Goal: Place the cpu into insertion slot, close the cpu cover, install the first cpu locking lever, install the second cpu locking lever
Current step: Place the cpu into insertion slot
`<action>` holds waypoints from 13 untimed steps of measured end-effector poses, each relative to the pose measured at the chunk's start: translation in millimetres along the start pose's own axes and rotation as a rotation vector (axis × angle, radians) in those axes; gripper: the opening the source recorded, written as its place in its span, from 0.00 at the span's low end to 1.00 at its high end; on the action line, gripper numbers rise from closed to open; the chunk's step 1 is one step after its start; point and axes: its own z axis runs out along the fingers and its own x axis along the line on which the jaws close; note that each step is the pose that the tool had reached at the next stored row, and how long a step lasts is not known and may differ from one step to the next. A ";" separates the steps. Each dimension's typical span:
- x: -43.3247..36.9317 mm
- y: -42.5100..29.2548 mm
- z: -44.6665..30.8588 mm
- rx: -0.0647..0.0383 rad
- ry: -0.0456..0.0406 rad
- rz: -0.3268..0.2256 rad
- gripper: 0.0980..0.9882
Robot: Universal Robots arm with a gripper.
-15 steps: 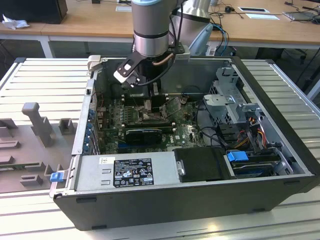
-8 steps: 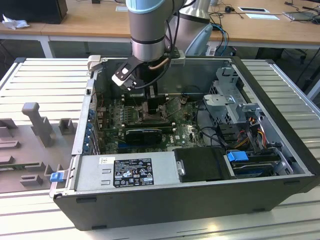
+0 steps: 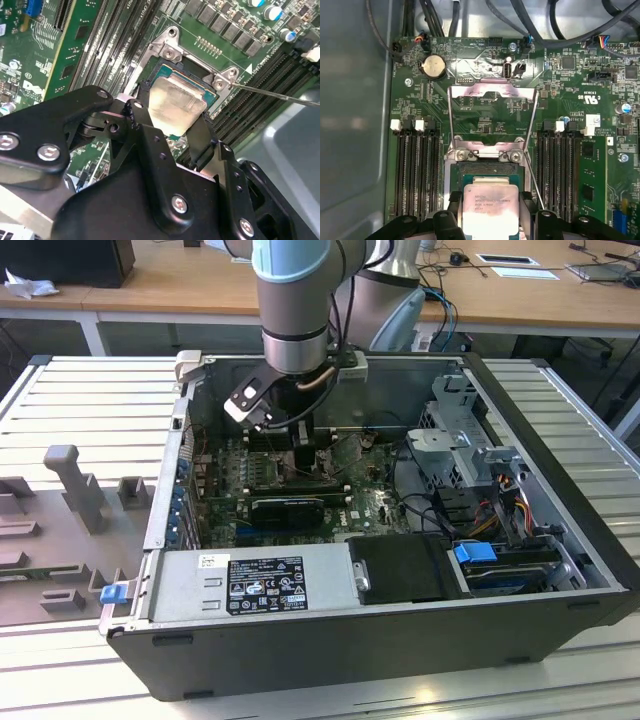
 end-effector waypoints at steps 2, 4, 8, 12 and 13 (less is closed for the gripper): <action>0.0 2.6 2.1 0.000 -0.0014 0.013 0.49; 0.0 3.2 3.9 0.000 -0.0014 0.013 0.49; 0.0 2.8 9.1 0.000 -0.0023 0.014 0.49; 0.0 2.7 11.1 0.000 -0.0031 0.015 0.49; 0.0 2.7 11.1 0.000 -0.0031 0.015 0.49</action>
